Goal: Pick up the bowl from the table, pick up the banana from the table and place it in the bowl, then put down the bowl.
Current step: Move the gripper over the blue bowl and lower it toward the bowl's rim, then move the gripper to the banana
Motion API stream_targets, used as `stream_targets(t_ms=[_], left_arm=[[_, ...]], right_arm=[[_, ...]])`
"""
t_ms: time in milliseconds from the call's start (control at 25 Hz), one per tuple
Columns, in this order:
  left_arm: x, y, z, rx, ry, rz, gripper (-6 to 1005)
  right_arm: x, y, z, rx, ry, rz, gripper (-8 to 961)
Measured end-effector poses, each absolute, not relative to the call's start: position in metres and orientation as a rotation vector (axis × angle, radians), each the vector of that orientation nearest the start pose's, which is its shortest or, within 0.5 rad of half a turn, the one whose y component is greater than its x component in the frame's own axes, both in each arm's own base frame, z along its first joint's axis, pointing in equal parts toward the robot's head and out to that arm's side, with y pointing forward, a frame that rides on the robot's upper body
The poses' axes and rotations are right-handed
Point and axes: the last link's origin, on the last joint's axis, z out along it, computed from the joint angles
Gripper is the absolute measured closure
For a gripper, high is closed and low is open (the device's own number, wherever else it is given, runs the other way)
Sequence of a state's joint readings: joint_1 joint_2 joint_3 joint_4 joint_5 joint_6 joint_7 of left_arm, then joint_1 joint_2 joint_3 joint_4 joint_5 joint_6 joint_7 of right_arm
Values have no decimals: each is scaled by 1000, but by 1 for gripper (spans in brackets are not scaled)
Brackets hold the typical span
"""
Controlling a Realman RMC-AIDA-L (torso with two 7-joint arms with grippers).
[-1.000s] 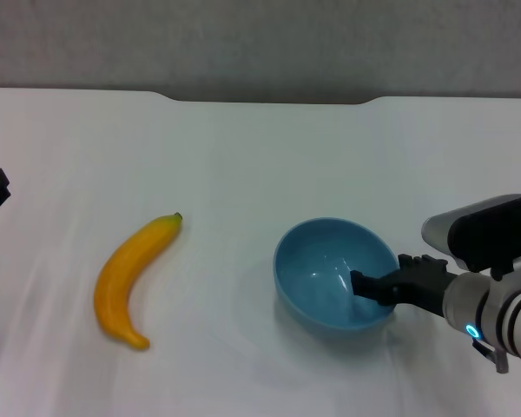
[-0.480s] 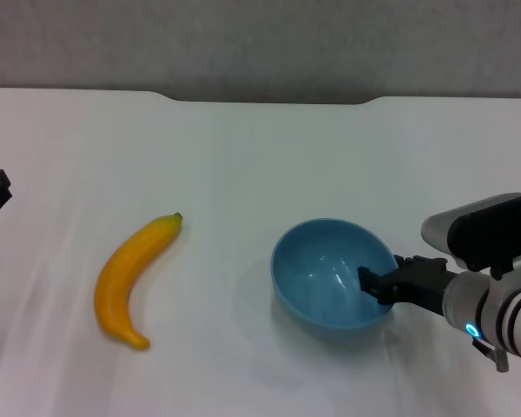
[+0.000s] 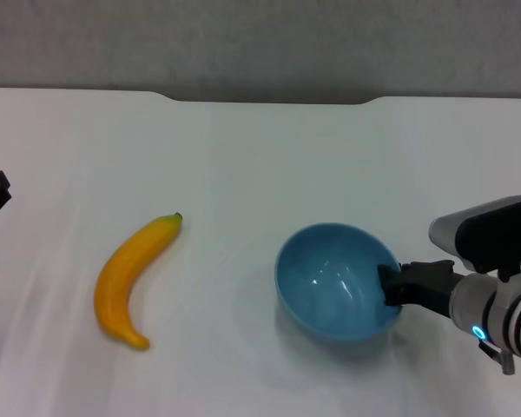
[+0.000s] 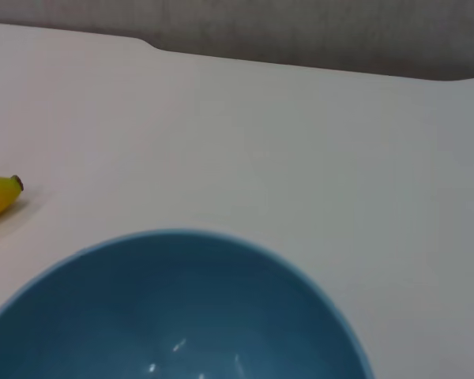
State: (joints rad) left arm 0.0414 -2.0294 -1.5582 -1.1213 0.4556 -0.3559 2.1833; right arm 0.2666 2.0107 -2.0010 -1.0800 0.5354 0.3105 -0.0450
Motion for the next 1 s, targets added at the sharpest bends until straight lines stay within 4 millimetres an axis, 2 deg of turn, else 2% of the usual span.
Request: stream_targets(t_ms=[40,280,440,640,880,960,1000], left_arm=[[-329,317,55,-1568,-932,-651,224],[-330,316,55,-1567,-932,-649,224],[-330,316,54,-1569,-932,-646,223],[-328,315,50,-1585,-936,-646,223],[-306,319,39,-1683,-911,-659,223],[-292,327,32,-1761,-929,-677,223],[-292,327,32,-1761,-929,-677,223]], right_arm=[[271,336,-79,-2097,1017,87,815],[270,335,-79,-2095,1019,98,894],[265,333,-76,-2089,1017,131,897],[254,333,-62,-2061,989,213,903],[254,335,-51,-2039,972,222,911],[254,336,-48,-2033,967,221,912],[254,337,-48,-2033,965,219,912]])
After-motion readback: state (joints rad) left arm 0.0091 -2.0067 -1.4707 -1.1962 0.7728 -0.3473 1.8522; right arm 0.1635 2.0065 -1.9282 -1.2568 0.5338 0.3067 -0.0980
